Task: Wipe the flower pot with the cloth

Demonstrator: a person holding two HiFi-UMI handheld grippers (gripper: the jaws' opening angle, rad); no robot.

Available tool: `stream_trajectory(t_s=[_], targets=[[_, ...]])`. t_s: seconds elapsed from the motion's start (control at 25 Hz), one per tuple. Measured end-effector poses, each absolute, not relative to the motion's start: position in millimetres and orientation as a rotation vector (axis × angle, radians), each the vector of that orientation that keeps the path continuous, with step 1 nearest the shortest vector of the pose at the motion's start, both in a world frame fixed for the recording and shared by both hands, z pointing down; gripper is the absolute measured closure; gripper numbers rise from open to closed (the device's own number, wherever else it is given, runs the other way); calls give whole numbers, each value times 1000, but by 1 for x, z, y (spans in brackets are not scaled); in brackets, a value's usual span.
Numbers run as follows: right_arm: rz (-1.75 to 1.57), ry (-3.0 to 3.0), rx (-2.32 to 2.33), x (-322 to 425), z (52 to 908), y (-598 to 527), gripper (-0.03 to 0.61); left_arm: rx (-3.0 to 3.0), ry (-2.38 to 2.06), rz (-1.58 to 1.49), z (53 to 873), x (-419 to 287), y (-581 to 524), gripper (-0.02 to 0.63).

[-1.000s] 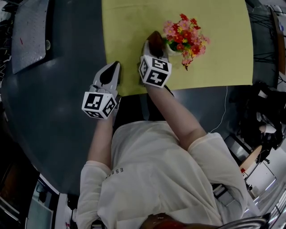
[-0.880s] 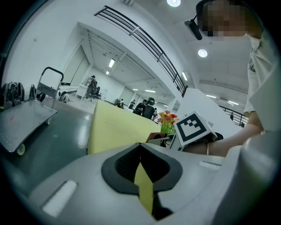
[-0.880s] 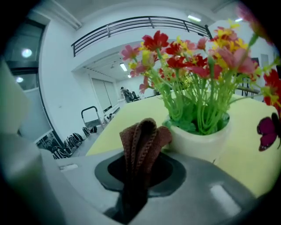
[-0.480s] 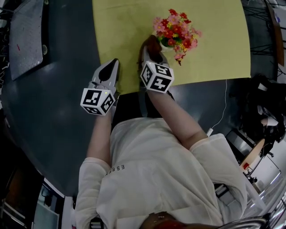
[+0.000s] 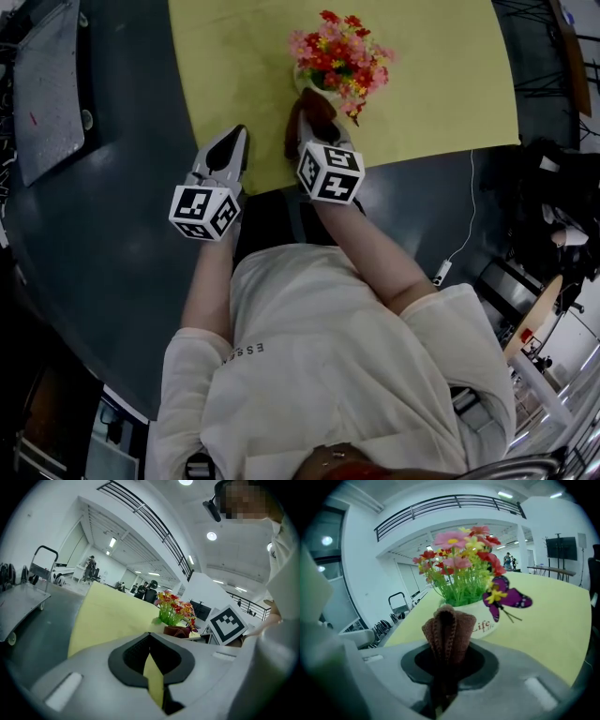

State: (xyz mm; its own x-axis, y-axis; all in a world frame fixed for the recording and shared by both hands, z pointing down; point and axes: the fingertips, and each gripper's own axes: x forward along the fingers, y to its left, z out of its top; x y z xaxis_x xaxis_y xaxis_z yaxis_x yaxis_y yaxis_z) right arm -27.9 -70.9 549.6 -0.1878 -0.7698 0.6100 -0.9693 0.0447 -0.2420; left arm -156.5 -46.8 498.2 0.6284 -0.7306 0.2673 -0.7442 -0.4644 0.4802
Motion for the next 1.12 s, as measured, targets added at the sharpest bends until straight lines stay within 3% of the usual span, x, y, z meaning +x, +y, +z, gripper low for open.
stream_trajectory(t_s=[0.28, 0.52, 0.6, 0.92, 1.12], targets=[[803, -2058, 1636, 9, 548, -54, 517, 2389, -1109, -25, 483, -130, -47, 591], [666, -2055, 1534, 73, 550, -47, 517, 2608, -939, 49, 479, -81, -51, 440], [654, -2006, 1543, 100, 554, -48, 517, 2637, -806, 63, 481, -62, -51, 426], [659, -1968, 1552, 158, 555, -78, 517, 2759, -726, 223, 499, -30, -97, 152], [579, -1999, 1487, 168, 553, -103, 517, 2834, -649, 389, 519, -12, -121, 107]])
